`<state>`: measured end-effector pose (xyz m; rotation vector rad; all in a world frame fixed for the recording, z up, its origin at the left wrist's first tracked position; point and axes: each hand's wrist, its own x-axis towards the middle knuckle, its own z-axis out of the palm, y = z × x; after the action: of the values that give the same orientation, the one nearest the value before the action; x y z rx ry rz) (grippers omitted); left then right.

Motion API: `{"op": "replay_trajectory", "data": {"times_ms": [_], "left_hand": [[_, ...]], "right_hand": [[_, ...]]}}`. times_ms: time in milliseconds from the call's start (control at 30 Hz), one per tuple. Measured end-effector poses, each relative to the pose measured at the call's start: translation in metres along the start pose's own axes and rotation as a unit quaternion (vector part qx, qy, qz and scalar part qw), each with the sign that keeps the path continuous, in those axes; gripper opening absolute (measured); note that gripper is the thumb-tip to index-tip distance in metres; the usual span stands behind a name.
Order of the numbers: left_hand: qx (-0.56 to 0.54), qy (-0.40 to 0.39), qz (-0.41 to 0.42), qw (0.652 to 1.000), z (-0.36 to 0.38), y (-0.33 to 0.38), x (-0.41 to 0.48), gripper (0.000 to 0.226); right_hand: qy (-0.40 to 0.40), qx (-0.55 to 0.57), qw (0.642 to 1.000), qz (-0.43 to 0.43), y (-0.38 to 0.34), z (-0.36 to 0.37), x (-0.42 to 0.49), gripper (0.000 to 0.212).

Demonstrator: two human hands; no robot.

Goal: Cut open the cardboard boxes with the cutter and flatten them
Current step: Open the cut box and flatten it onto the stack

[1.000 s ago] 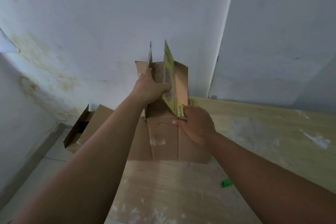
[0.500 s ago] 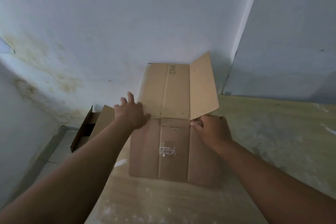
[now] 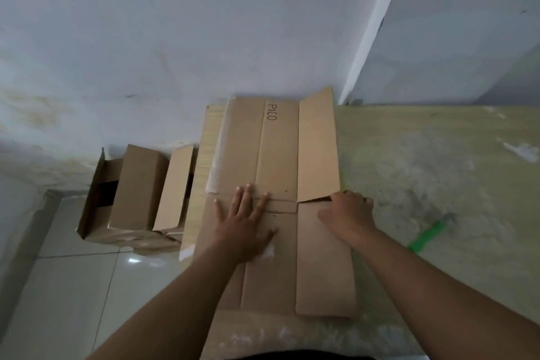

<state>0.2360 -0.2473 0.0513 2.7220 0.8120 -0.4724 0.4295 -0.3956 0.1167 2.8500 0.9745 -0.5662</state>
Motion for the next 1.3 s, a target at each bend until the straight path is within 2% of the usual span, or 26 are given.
{"op": "replay_trajectory", "data": {"times_ms": [67, 133, 200, 267, 333, 400, 467, 567, 700, 767, 867, 933, 1133, 1200, 1300], "left_hand": [[-0.011, 0.018, 0.009, 1.0, 0.009, -0.002, -0.005, 0.083], [-0.022, 0.034, 0.01, 0.999, 0.012, -0.003, -0.007, 0.083], [-0.026, 0.038, 0.011, 0.999, 0.012, -0.003, -0.006, 0.083], [-0.024, 0.033, 0.01, 0.999, 0.01, -0.003, -0.004, 0.084], [-0.026, 0.023, 0.01, 0.999, 0.009, -0.003, -0.004, 0.084], [-0.028, 0.013, 0.009, 0.999, 0.008, -0.003, -0.003, 0.083], [-0.03, 0.003, 0.009, 1.0, 0.007, -0.004, -0.002, 0.082], [-0.053, 0.021, 0.002, 0.998, 0.008, -0.011, -0.005, 0.071], [-0.082, 0.068, -0.054, 0.993, 0.012, -0.03, -0.011, 0.067], [-0.072, 0.082, -0.051, 0.993, 0.014, -0.037, -0.012, 0.069], [-0.06, 0.096, -0.036, 0.993, 0.016, -0.038, -0.012, 0.075], [-0.059, 0.112, -0.036, 0.991, 0.021, -0.038, -0.012, 0.077], [-0.065, 0.138, -0.025, 0.988, 0.025, -0.038, -0.013, 0.08], [-0.06, 0.132, -0.023, 0.989, 0.026, -0.03, -0.024, 0.082], [-0.046, 0.12, 0.015, 0.992, 0.046, -0.008, -0.055, 0.086]], "right_hand": [[0.009, 0.046, 0.996, 0.081, 0.005, 0.005, -0.004, 0.019], [0.055, 0.091, 0.984, 0.146, 0.012, 0.006, -0.008, 0.032], [0.125, 0.079, 0.982, 0.117, 0.012, 0.005, -0.014, 0.053], [0.178, 0.065, 0.982, 0.009, -0.002, 0.005, -0.019, 0.059], [0.138, 0.04, 0.985, -0.099, -0.023, 0.016, -0.018, 0.061], [0.028, 0.035, 0.99, -0.135, -0.036, 0.038, -0.016, 0.067], [-0.037, 0.051, 0.992, -0.111, -0.032, 0.06, -0.014, 0.068], [-0.019, 0.022, 0.996, -0.083, -0.014, 0.074, -0.013, 0.063], [-0.052, 0.015, 0.999, 0.004, 0.01, 0.064, -0.006, 0.066], [-0.042, -0.01, 0.999, 0.015, 0.01, 0.061, -0.006, 0.069], [0.037, 0.012, 0.999, 0.006, -0.016, 0.071, -0.013, 0.074], [0.086, 0.05, 0.995, -0.031, -0.039, 0.087, -0.029, 0.074], [0.148, 0.068, 0.979, -0.124, -0.066, 0.126, -0.073, 0.082], [0.156, 0.075, 0.977, -0.123, -0.065, 0.124, -0.063, 0.078], [0.162, 0.079, 0.981, -0.068, -0.064, 0.115, -0.039, 0.07]]}}
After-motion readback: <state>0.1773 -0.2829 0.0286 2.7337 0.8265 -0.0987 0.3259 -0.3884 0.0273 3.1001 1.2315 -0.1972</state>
